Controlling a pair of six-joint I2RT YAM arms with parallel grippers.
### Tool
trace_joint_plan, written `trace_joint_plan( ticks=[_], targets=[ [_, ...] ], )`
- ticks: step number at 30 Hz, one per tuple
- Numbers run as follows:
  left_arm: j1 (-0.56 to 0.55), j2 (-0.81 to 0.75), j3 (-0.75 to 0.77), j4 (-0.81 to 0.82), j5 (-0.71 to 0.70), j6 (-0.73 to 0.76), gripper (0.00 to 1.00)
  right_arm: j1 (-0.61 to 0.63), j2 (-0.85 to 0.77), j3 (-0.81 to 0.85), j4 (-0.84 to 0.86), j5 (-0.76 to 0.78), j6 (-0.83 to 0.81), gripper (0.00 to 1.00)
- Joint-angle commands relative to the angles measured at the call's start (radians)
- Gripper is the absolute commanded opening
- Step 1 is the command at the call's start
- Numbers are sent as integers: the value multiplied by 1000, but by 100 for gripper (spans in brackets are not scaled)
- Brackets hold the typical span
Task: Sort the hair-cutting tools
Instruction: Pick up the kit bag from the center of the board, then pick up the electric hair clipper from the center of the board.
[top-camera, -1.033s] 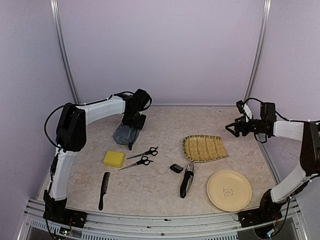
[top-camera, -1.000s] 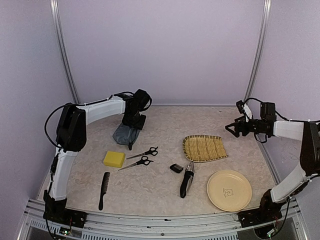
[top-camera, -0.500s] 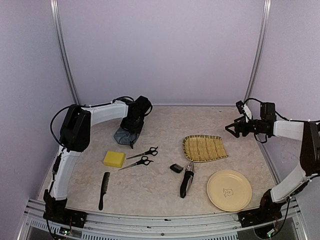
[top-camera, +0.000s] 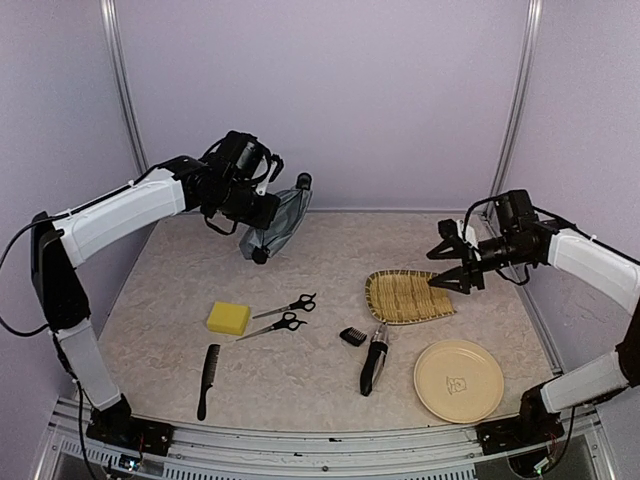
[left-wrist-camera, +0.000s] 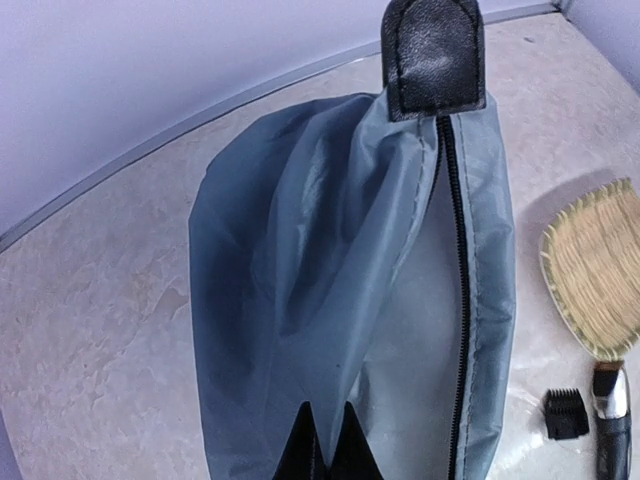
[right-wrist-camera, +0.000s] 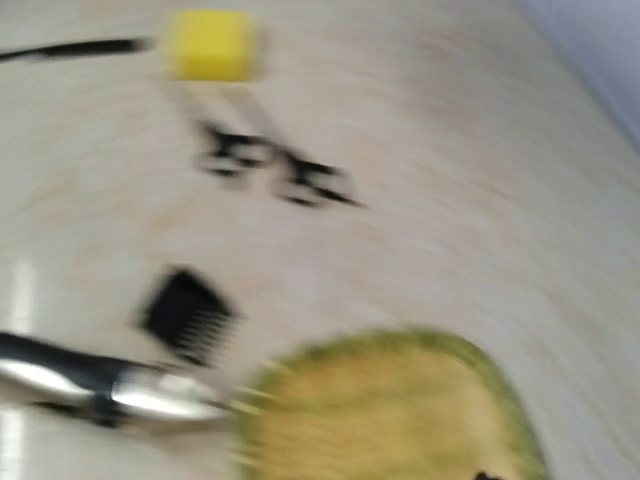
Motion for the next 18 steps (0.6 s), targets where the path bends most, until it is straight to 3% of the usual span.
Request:
trace_joint_plan(
  ticks=[1, 7, 10, 14, 18],
  targets=[
    [-32, -102, -171, -9, 201, 97, 0, 191, -81, -59, -184, 125, -190, 65],
    [-56, -243, -368, 10, 326, 101, 0, 409, -16, -70, -186, 352, -243, 56],
    [-76, -276, -420, -1, 342, 93, 0, 488, 35, -64, -176, 449, -279, 56],
    [-90, -307, -469, 19, 361, 83, 0, 583, 111, -42, -164, 565, -334, 61],
    [-93, -321, -486, 37, 375, 74, 0, 627, 196, -1, -159, 620, -396, 74]
  ],
)
